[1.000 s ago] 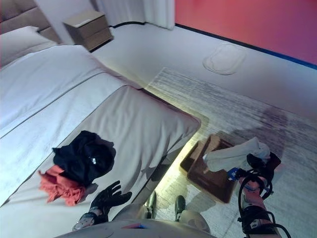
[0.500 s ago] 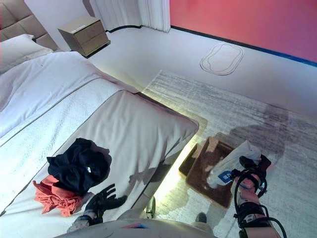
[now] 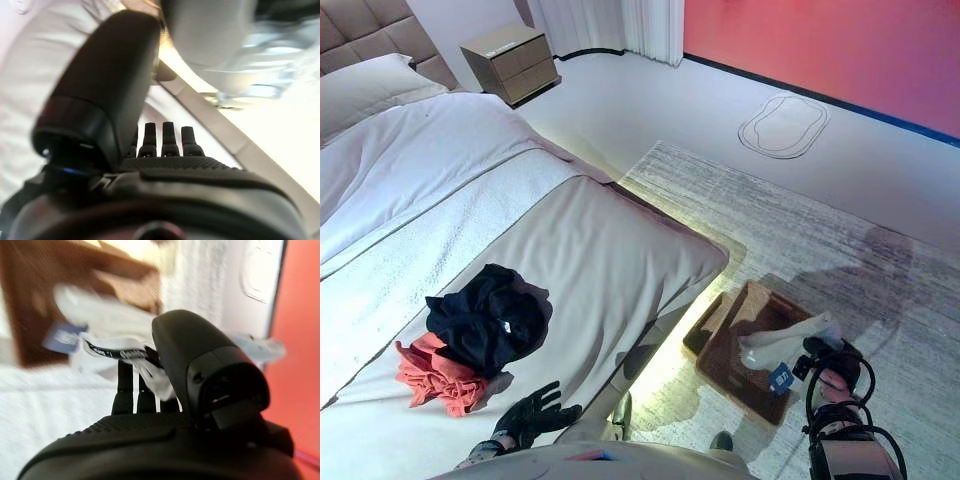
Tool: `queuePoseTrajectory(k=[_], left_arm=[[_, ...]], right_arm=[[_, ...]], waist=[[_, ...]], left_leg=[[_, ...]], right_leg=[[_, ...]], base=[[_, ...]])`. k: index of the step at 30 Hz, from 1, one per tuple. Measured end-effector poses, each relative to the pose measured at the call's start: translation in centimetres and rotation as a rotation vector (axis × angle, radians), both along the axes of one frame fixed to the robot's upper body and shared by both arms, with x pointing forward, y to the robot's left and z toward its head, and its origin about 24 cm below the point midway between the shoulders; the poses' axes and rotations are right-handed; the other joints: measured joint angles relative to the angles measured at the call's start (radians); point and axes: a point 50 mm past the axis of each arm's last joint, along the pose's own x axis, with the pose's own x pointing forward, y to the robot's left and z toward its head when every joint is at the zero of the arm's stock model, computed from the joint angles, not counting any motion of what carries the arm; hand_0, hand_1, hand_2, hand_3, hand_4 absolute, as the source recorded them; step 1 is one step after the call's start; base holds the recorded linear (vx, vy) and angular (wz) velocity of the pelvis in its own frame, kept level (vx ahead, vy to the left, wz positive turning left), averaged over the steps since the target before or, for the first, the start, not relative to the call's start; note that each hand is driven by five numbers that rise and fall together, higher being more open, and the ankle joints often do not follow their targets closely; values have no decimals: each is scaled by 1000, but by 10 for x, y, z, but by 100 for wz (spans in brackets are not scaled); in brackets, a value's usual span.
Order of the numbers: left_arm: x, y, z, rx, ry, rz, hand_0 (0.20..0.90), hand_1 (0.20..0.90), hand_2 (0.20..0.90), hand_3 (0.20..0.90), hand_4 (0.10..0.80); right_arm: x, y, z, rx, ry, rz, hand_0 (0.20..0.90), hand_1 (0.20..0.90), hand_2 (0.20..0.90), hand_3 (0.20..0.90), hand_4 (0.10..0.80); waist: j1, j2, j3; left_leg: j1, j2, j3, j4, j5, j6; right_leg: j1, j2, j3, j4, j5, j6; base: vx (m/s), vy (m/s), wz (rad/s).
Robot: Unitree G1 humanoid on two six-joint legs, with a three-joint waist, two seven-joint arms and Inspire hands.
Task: Pick up the clothes from the bed and place them into the basket
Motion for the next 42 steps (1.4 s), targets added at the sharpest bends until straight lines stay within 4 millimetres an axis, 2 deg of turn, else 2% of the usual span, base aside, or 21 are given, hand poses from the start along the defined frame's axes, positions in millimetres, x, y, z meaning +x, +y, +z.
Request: queuePoseTrajectory(k=[5,11,17,21,25,27,32,33,34,35,36,37,38,39,40,41,42], left_arm=[[1,1,1,26,-3,13,900,900,900,900,800],[1,2,1,43,-5,0,900,900,900,900,800],[-3,2,0,40,4,-4,900,900,900,900,800],[-2,1,1,38,-5,-7,900,900,900,900,800],[0,-3,1,35,-27,-6,900,900,900,900,800],[1,-7,0,26,-32,-1,900,900,900,900,800],[2,-13,-1,9,-46,15,900,900,900,900,800],[4,-14,-1,2,-47,29,900,900,900,900,800],[8,-15,-1,-4,-48,32,900,900,900,900,800],[17,-16,0,-8,-60,31,900,900,900,900,800],[24,-16,1,-10,-72,26,900,900,900,900,800],[27,-19,1,-18,-71,27,900,900,900,900,800],[21,-20,-1,-23,-49,32,900,900,900,900,800],[12,-23,-4,-31,-27,49,900,900,900,900,800],[9,-26,-5,-37,-20,63,900,900,900,900,800],[6,-25,-6,-35,-16,84,900,900,900,900,800],[6,-21,-5,-21,-20,88,900,900,900,900,800]], right_arm=[[2,-7,3,43,-30,41,900,900,900,900,800],[13,-16,16,31,-100,97,900,900,900,900,800],[3,-10,8,76,-96,138,900,900,900,900,800],[-21,8,-14,125,-4,217,900,900,900,900,800],[-56,46,-43,195,136,331,900,900,900,900,800],[-72,62,-53,188,240,468,900,900,900,900,800],[-79,88,-61,156,322,720,900,900,900,900,800],[-78,92,-61,140,326,773,900,900,900,900,800],[-77,93,-60,132,320,798,900,900,900,900,800],[-75,96,-60,122,314,825,900,900,900,900,800],[-73,98,-59,110,309,852,900,900,900,900,800],[-71,97,-58,89,314,888,900,900,900,900,800],[-67,96,-57,68,313,920,900,900,900,900,800],[-66,91,-55,43,309,935,900,900,900,900,800],[-65,86,-53,20,312,941,900,900,900,900,800],[-61,87,-52,7,305,954,900,900,900,900,800],[-54,91,-51,5,286,974,900,900,900,900,800]], waist=[[2,19,-12],[-8,22,-12],[-15,19,-10],[-24,14,-6],[-27,7,-3],[-24,7,-3],[13,11,-3],[15,11,-2],[14,9,-1],[6,-7,8],[-3,-31,24],[3,-33,24],[1,-29,23],[-8,-7,11],[-10,4,4],[4,3,3],[8,-8,0]], left_leg=[[-4,-2,-9,0,6,5],[-13,-2,-14,-1,5,4],[-12,-2,0,0,6,4],[-11,-1,0,0,6,4],[-10,2,-9,0,6,4],[-9,2,-21,0,8,1],[-34,12,-48,-4,7,-18],[-55,23,-8,-2,-7,-19],[-74,40,90,-2,-58,-7],[-85,56,203,4,-101,-25],[-88,58,274,20,-79,-13],[-85,65,329,39,-73,-4],[-74,73,365,52,-73,-2],[-62,75,376,39,-60,3],[-54,68,362,29,-8,26],[-48,54,346,22,25,31],[-46,34,336,13,26,31]], right_leg=[[-1,-3,-8,-2,-1,1],[-7,-2,-14,-4,-1,2],[-7,-4,-11,-4,-3,4],[-5,-1,-12,-4,-3,5],[1,5,-19,-3,-5,4],[8,6,-26,-4,-9,7],[12,19,-62,-2,-15,8],[14,22,-93,1,-15,-2],[19,18,-148,1,-12,1],[27,-9,-212,0,-8,-13],[41,-34,-254,-1,-35,-34],[54,-47,-290,1,-38,-33],[70,-49,-312,7,-48,-19],[86,-45,-331,24,-66,6],[87,-46,-325,49,-78,20],[89,-60,-316,70,-90,32],[89,-68,-288,77,-94,37]], base=[[-30,-34,4],[0,-12,3],[0,0,0],[-3,-8,0],[0,-41,4],[-11,-9,11],[-38,60,26],[-89,169,80],[-14,147,134],[23,181,162],[68,203,154],[42,267,118],[71,244,100],[85,224,87],[104,206,68],[102,178,43],[135,210,36]])
